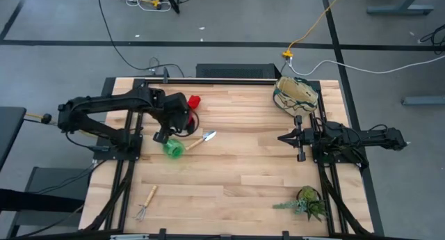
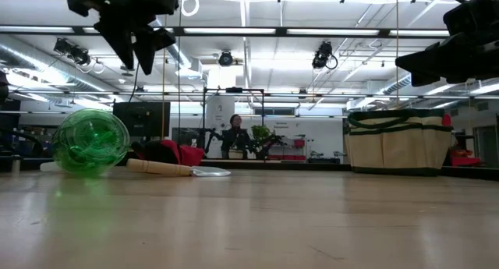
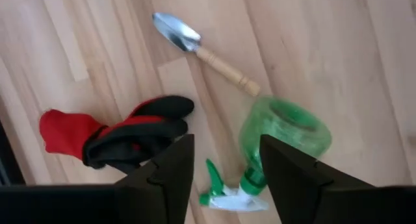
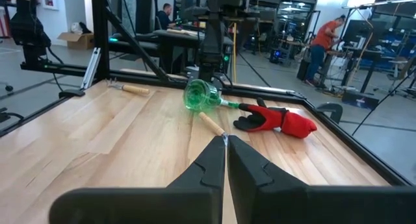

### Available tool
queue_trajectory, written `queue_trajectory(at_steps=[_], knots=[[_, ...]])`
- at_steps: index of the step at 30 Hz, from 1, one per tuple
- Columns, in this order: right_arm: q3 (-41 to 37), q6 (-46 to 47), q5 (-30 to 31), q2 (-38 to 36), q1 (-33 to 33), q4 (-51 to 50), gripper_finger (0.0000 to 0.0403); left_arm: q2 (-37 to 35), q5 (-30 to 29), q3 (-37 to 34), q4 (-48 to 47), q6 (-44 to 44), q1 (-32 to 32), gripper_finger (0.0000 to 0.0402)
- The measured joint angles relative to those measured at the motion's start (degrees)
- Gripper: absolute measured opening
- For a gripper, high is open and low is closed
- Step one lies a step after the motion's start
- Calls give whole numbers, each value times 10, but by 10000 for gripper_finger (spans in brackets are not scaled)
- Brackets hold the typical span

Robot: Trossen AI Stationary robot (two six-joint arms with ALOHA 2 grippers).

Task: Pick & Place Garden tools in Gardening bag
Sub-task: Put the green spray bottle into the gardening bag

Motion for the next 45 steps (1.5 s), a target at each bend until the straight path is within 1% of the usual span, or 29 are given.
queue_trajectory(at_steps=[8,13,18,30,41,45], knots=[[0,0,0,0,0,0,23,-1,1,-56,1,17,9,232],[0,0,0,0,0,0,23,-1,25,-92,4,31,9,243],[0,0,0,0,0,0,23,-1,25,-118,5,66,9,245],[0,0,0,0,0,-1,23,-1,22,-155,4,67,9,245],[0,0,0,0,0,-1,23,-1,23,-200,12,67,24,241],[0,0,0,0,0,-1,23,-1,23,-206,15,66,25,241]])
